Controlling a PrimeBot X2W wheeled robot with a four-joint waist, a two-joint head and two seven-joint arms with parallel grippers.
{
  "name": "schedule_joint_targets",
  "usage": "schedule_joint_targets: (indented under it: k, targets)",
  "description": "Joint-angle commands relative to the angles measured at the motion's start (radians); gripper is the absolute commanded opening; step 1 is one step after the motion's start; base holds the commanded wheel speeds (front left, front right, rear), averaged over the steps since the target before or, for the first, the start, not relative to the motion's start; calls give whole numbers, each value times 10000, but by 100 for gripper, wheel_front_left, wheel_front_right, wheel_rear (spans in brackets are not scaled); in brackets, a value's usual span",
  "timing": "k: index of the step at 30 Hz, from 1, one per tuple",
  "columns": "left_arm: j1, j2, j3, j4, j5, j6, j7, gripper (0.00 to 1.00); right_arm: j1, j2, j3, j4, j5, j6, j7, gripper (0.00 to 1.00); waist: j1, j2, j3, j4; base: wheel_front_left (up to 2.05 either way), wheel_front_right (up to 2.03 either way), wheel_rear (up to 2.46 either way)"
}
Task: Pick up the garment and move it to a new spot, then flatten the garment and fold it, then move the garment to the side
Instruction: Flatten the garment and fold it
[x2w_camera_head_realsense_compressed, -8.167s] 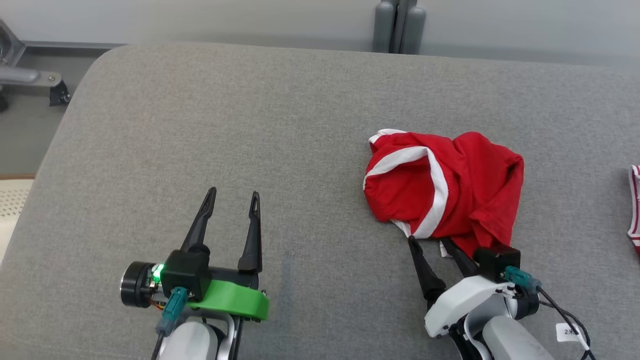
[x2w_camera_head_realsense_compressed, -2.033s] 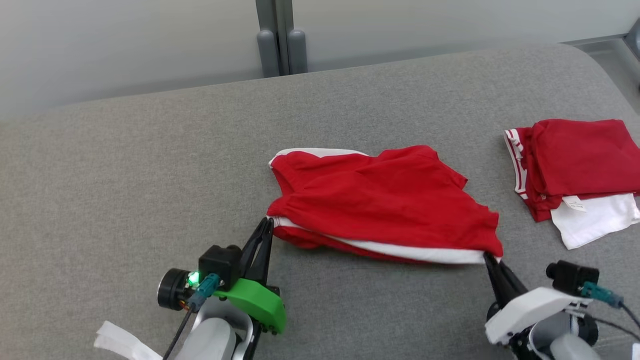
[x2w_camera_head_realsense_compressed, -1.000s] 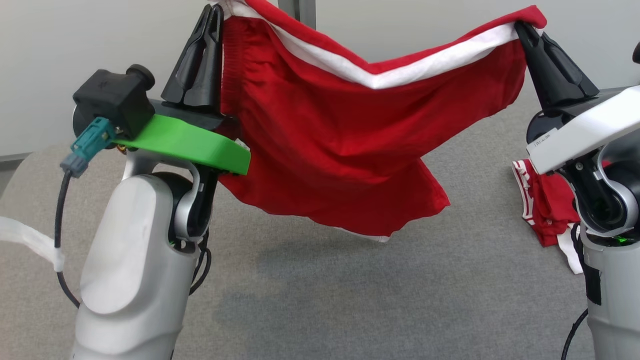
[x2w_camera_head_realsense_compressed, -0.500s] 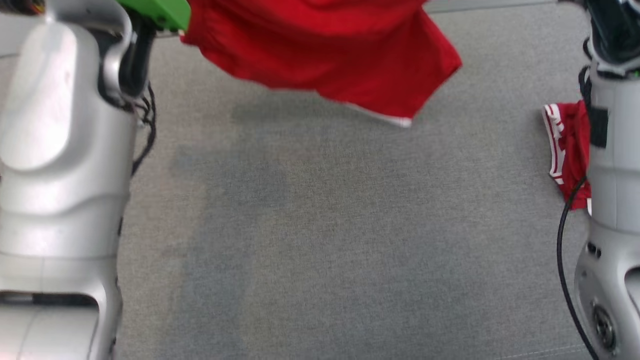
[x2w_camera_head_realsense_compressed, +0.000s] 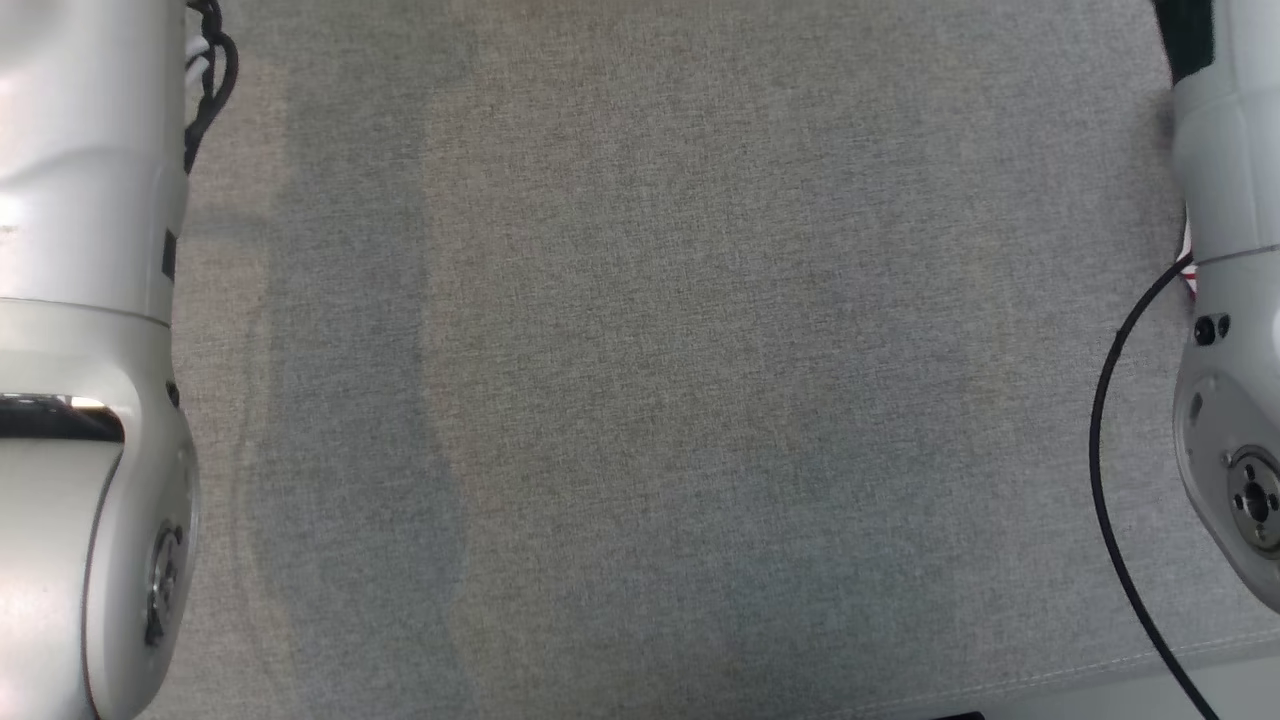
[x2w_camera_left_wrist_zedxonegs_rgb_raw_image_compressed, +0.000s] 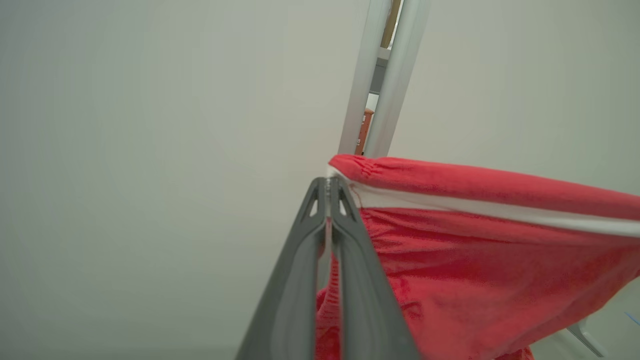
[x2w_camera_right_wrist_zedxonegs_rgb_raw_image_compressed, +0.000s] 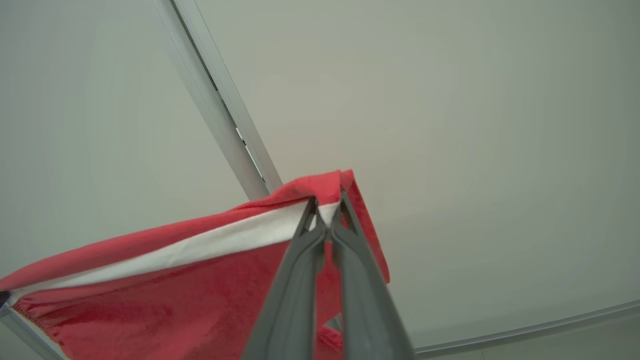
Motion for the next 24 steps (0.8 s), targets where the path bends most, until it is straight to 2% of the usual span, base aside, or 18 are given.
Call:
schedule_joint_targets:
  k: [1, 5, 11, 18, 24]
  targets:
    - [224, 73, 56, 192, -59, -91, -152, 0, 197, -55, 172, 281, 100, -34, -204, 0, -2, 0, 336, -101, 0, 0, 0]
    - [1012, -134, 283, 337, -202, -260, -240, 0, 902, -56, 731, 1159, 633, -33, -294, 0, -2, 0, 182, 56, 0, 0, 0]
    - [3121, -328, 269, -139, 49, -507, -228, 0, 2359, -506, 2127, 1670, 1305, -33, 208, 0, -2, 0, -400, 420, 0, 0, 0]
    - [5889, -311, -156, -552, 372, -647, -231, 0, 4277, -1443, 3850, 1308, 2296, -34, 1316, 0, -2, 0, -1671, 688, 0, 0, 0]
    - [7831, -71, -1178, -1255, 374, -644, -232, 0, 5852, -2585, 5342, 385, 3278, -34, 2504, 0, -2, 0, -2812, 903, 0, 0, 0]
